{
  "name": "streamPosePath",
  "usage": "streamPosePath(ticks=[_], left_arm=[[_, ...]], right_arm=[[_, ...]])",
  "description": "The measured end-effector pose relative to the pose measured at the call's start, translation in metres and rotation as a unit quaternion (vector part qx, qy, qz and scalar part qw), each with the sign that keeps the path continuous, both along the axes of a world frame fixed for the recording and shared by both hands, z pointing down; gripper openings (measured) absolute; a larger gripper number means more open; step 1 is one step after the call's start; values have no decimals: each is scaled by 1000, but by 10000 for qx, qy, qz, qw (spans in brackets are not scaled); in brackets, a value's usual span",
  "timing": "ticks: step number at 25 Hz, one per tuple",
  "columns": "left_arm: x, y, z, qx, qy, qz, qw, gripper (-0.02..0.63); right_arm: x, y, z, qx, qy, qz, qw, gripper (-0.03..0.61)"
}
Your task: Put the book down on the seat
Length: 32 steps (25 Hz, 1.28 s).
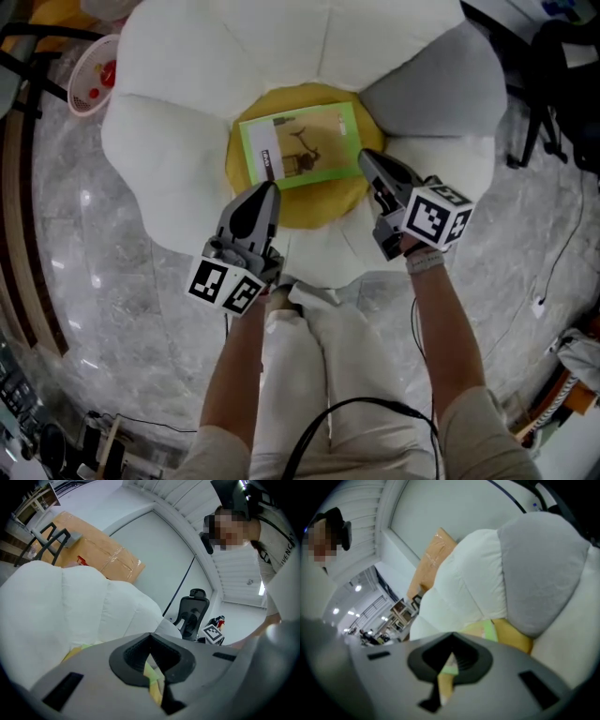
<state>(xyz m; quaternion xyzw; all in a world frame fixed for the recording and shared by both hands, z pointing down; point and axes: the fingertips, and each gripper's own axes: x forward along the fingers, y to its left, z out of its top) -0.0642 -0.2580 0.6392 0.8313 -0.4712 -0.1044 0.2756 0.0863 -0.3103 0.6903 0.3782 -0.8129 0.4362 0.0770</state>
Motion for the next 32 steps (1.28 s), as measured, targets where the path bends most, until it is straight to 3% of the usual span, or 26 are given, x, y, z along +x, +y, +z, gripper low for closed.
streamPosePath(ticks=[32], left_arm=[[16,31,-164,56,-40,448,9990,23]], right_arm=[[-32,77,-200,783,-43,-683,9946,15]])
